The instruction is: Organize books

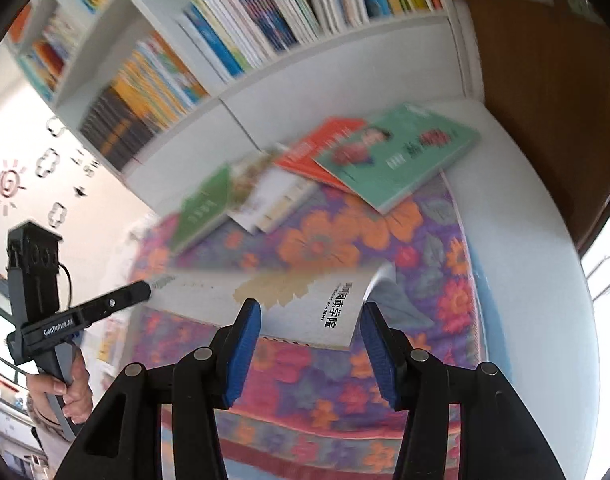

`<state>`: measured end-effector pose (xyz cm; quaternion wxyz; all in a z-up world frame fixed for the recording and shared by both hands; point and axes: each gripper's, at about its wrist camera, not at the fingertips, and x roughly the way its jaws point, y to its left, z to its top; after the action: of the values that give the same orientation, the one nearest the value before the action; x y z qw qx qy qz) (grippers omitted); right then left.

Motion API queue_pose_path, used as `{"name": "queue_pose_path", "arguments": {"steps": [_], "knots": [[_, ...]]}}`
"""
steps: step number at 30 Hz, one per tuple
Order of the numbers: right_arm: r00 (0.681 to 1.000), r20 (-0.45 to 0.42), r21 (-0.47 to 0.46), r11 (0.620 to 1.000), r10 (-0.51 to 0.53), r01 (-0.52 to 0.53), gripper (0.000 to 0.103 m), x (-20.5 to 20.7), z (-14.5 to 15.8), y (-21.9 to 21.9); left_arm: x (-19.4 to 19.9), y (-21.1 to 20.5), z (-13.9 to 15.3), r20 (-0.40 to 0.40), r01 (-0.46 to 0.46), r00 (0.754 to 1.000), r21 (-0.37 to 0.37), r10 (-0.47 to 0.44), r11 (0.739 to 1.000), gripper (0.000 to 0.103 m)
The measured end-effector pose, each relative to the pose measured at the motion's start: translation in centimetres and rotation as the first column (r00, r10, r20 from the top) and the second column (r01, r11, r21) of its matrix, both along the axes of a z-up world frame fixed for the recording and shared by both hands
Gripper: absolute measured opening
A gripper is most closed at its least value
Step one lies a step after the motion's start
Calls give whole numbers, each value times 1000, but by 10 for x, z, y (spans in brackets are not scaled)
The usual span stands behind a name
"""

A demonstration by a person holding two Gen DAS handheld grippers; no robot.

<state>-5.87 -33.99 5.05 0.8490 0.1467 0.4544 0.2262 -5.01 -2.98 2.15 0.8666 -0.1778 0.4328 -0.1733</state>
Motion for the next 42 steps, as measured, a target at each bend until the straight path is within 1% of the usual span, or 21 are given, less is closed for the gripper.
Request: {"name": "queue_pose_path", "arguments": {"steps": [2,4,6,8,9,10,13,15,17,19,21,26,28,30,32,33,35,36,38,40,42], "knots": [[1000,10,16,1000,13,-14,50,10,9,12,7,14,-2,-30,-29,999,-19,28,999,43],[1000,19,-2,1000,22,-22,50,33,8,34,21,32,-15,-54,-74,996,10,74,997,41],[999,14,16,999,43,-44,50,56,1,53,34,48,-26,-66,-119,990,35,122,992,41],[999,-7,37,998,45,-45,50,86,-14,75,51,66,-40,-89,-137,987,-5,136,991,41],[999,-23,38,998,41,-40,50,99,-21,85,58,73,-45,-100,-147,984,-13,145,989,41],[999,-39,30,999,32,-31,50,114,-29,96,64,79,-50,-106,-161,981,0,160,987,41],[999,-30,32,999,20,-19,51,144,-41,119,75,86,-53,-71,-160,984,39,162,986,41],[999,-35,78,997,30,-27,51,159,-44,129,78,88,-54,-65,-149,986,32,151,988,41],[999,-34,98,995,31,-28,52,168,-43,137,81,91,-54,-49,-137,989,25,138,990,41],[999,-17,77,996,41,-40,57,173,-41,151,83,94,-55,-32,-155,987,47,156,987,41],[999,6,57,997,44,-44,61,174,-41,161,85,96,-57,-24,-154,988,45,155,987,41],[1000,3,85,996,26,-26,63,183,-41,172,84,104,-56,-10,-176,984,31,177,984,41],[1000,9,84,996,28,-28,63,187,-37,177,82,110,-52,6,-198,980,44,198,979,41],[999,18,122,992,29,-31,63,190,-30,181,81,117,-48,14,-218,976,56,218,974,41],[997,32,184,980,75,-79,62,193,-23,187,79,126,-45,25,-241,970,55,240,969,41],[994,40,173,979,103,-109,62,193,-19,196,78,130,-44,29,-249,968,54,247,967,41],[990,43,103,985,131,-135,62,192,-21,211,78,137,-45,31,-258,966,68,257,964,41],[988,22,91,984,152,-153,62,192,-28,215,80,139,-46,28,-261,965,81,259,962,41],[990,-39,110,985,138,-133,62,192,-44,212,84,140,-50,25,-265,964,91,264,960,41],[990,-118,107,992,72,-60,62,193,-63,198,91,140,-56,14,-259,966,84,259,962,41],[985,-169,74,997,28,-16,62,192,-79,184,98,137,-62,10,-247,969,72,247,966,41]]}}
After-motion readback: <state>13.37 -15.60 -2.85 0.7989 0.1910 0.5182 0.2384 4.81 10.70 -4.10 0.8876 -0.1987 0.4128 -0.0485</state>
